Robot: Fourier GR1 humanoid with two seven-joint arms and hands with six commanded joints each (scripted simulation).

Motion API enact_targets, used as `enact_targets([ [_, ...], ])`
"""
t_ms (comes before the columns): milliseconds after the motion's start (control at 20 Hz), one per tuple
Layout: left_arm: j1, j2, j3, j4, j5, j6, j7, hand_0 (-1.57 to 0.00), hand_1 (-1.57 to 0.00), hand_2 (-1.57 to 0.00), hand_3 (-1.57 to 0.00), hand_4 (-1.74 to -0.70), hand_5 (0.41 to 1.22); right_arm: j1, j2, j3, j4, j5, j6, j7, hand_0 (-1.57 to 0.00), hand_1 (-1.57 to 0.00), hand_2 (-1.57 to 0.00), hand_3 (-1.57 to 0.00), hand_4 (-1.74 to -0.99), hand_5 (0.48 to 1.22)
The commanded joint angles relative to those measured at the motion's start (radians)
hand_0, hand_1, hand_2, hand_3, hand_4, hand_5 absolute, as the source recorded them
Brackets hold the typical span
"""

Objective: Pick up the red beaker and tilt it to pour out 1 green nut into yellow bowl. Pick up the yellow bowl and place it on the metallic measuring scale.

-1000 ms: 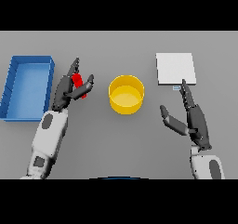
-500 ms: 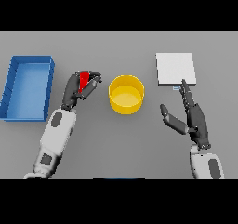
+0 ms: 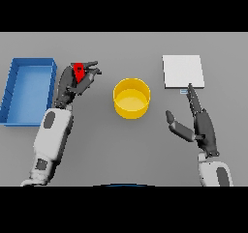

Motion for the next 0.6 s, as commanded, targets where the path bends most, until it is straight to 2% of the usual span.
enact_targets([
  [0,0.001,0.015,-0.008,-0.021,0.000,-0.015,0.010,-1.55,-1.55,-1.55,-1.54,-1.71,1.132,-0.004,-0.005,-0.005,-0.002,-0.004,0.002,0.006,0.00,0.00,0.00,0.00,-1.227,0.647],
  [200,-0.032,0.065,-0.040,-0.027,-0.031,-0.028,0.057,-1.56,-1.56,-1.56,-1.55,-1.72,1.133,0.003,-0.016,0.000,-0.001,0.027,-0.011,-0.036,0.00,0.00,0.00,0.00,-1.219,0.659],
  [350,-0.063,0.089,-0.058,-0.002,-0.053,-0.035,0.065,-1.56,-1.56,-1.56,-1.55,-1.72,1.139,-0.021,-0.012,-0.005,0.015,0.028,-0.019,-0.020,0.00,0.00,0.00,0.00,-1.219,0.661],
  [450,-0.086,0.117,-0.100,0.005,-0.106,-0.031,0.071,-1.56,-1.56,-1.56,-1.56,-1.73,1.134,-0.005,-0.018,-0.002,0.012,0.039,-0.022,-0.037,0.00,0.00,0.00,0.00,-1.210,0.664],
  [550,-0.111,0.156,-0.153,-0.004,-0.166,-0.044,0.105,-1.56,-1.57,-1.57,-1.56,-1.73,1.124,0.006,-0.016,0.003,0.001,0.037,-0.015,-0.020,0.00,0.00,0.00,0.00,-1.199,0.658],
])
